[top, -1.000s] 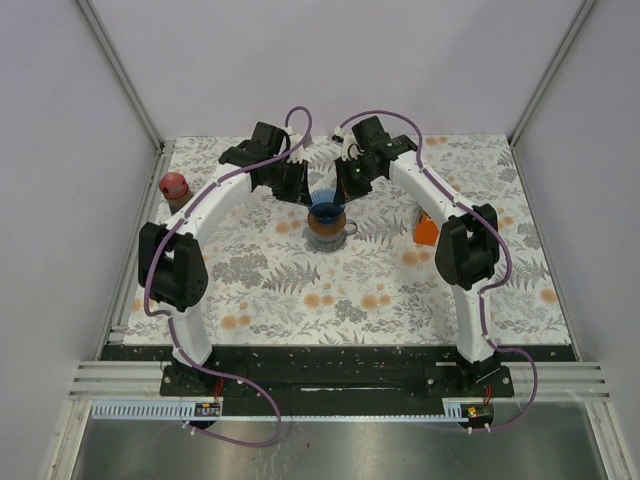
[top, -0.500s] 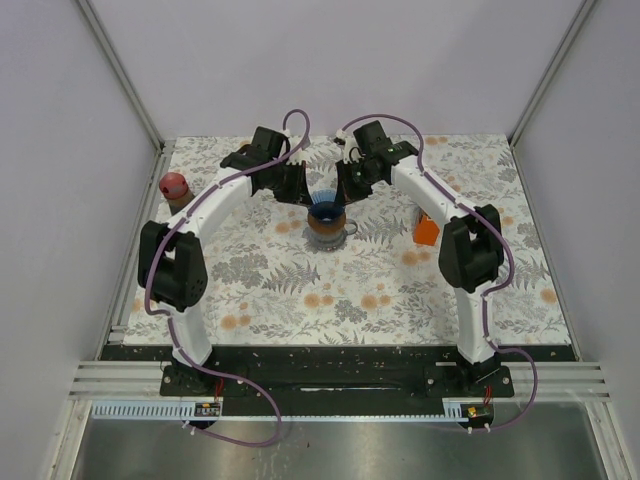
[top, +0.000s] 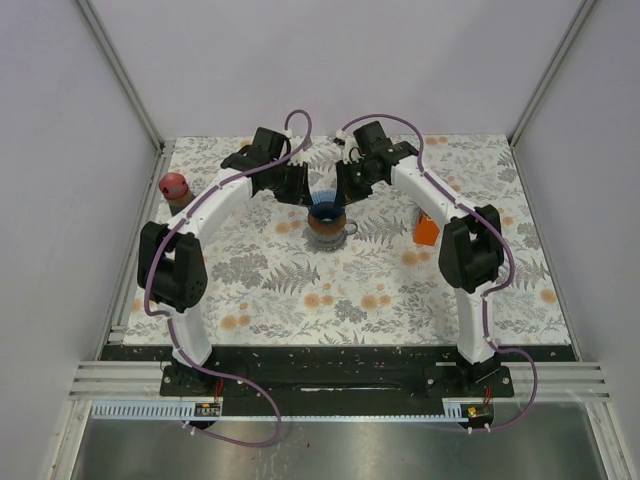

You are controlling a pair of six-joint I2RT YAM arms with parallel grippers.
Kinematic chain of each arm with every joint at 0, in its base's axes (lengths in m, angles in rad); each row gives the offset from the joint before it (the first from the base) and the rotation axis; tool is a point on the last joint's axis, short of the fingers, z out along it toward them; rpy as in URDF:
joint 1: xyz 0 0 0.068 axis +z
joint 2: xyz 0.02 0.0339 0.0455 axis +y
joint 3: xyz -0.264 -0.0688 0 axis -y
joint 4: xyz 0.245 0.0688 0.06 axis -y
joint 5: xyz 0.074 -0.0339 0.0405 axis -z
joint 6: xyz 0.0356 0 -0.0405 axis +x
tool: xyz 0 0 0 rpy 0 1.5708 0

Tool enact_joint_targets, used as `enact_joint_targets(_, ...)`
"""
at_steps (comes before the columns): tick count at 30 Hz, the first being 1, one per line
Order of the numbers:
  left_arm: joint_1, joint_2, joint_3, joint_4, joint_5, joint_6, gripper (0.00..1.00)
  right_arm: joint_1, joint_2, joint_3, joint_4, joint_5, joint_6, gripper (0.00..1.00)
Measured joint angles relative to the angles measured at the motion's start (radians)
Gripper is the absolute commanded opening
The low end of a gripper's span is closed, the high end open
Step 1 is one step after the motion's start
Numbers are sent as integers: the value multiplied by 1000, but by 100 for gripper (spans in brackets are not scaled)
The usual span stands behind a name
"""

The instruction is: Place the coffee filter in the dripper

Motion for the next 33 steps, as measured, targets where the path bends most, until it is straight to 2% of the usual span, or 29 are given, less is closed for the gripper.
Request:
enact_joint_targets(2,-3,8,21,-24,0,23,26,0,8,17,-14,-5,-12,34)
enact_joint_targets(5,-14,29,49,-64,1,48,33,2,19,28,-44,-6,-29,44)
enact_joint_targets(11,-23,47,102,-132,1,64,50,3,45,99,-107,-6,-43,58)
enact_joint_targets(15,-20,47,150,-140,1,72,70,3,47,196,-140,-6,-53,68)
enact_joint_targets(19,-14,47,174,-152,-3,79,81,3,47,290,-171,-4,-68,73)
enact_joint_targets(22,-5,46,194,-166,-7,94,83,3,45,357,-203,25,-84,73)
enact_joint_targets(26,28,31,196,-176,-8,113,84,-13,-4,350,-199,125,-84,63)
enact_joint_targets(29,80,-3,185,-176,-9,137,84,-70,-124,214,-145,203,-54,54)
enact_joint_targets(33,144,-80,119,-156,-12,162,84,-215,-316,-26,-47,326,5,49)
